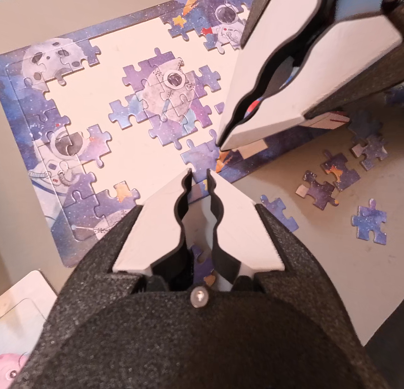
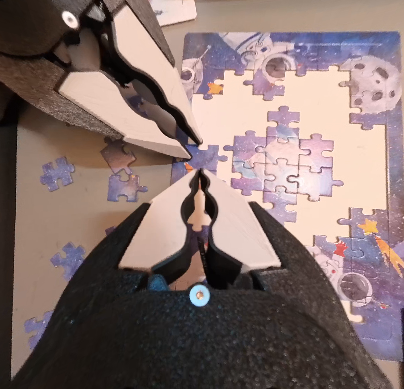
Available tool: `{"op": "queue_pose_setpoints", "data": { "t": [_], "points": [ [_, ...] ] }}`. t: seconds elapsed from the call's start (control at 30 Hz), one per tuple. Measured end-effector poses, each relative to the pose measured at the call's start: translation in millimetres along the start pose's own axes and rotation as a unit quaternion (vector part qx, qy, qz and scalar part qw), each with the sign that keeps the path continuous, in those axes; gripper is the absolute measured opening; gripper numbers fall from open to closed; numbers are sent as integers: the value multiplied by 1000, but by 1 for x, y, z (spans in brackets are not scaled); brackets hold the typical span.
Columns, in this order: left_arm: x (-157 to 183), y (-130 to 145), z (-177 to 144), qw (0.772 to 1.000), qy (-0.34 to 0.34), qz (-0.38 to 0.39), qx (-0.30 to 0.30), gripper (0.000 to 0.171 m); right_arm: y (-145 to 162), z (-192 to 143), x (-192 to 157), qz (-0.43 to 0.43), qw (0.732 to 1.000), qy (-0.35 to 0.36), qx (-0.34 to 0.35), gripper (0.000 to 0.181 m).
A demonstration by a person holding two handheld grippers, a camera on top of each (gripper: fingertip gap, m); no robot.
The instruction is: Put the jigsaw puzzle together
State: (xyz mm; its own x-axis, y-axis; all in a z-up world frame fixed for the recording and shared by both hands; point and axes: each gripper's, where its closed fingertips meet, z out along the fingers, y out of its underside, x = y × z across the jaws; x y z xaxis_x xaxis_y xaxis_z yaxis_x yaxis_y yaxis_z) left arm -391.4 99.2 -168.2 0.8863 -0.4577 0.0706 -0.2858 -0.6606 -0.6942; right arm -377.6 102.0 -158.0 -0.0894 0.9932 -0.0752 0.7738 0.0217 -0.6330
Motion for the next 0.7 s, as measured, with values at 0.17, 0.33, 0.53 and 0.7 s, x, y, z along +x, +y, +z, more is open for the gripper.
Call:
{"op": "queue_pose_setpoints", "data": {
  "t": [0.17,0.33,0.53,0.7],
  "points": [
    [-2,0,0,1000,-8,0,1,13,6,10,1,-10,1000,11,-25,1],
    [-5,0,-2,1000,-13,-5,4,13,4,12,1,3,1000,6,-12,0],
    [-3,0,0,1000,-7,-4,5,13,5,12,0,9,1000,0,-14,0],
    [-3,-1,0,1000,-8,-4,5,12,5,11,-1,26,999,-14,-16,0]
  ]
}}
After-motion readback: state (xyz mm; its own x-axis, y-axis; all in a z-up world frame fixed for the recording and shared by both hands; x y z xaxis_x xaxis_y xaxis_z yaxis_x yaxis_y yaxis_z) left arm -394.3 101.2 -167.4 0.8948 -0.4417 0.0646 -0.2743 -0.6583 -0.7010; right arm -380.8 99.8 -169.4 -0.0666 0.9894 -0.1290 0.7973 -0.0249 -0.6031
